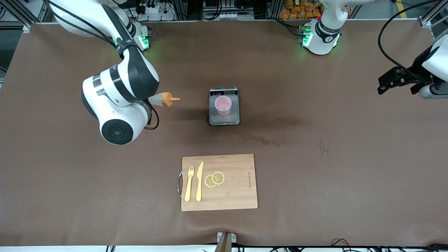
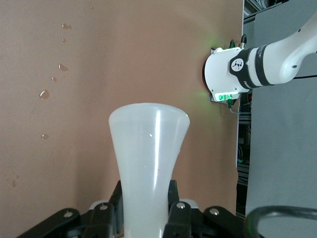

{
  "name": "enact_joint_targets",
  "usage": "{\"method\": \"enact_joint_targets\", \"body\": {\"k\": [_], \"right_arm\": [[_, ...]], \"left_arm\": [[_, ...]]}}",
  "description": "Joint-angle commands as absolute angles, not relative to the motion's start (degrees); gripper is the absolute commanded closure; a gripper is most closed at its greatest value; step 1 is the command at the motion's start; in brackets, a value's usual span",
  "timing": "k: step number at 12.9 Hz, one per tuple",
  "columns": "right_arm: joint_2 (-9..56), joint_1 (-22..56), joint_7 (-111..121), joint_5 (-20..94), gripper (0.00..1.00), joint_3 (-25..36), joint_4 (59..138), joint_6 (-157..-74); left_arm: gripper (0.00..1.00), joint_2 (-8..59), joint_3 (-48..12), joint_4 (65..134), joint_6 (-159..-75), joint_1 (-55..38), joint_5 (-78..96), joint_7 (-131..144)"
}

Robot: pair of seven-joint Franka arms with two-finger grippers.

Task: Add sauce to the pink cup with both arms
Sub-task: 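Carry the bottle with the right gripper back beside its start spot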

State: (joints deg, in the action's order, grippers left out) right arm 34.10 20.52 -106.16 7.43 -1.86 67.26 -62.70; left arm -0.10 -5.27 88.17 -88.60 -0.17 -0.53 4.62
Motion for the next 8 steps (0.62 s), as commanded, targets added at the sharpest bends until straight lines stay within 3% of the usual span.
{"method": "enact_joint_targets", "body": {"k": [1,8], "right_arm": [[30.94,16.28,-100.92,10.44,0.65,-2.81,69.70,-61.26],[29.44,4.23,-83.34,16.25,0.65,-2.73,69.79,-55.91]], "left_arm": [[0.00,-1.23,-5.36,89.03,-87.98,-0.35,-0.79,5.36],[0.00,-0.97,-5.36,89.12,-87.98,-0.35,-0.88,5.27]]}}
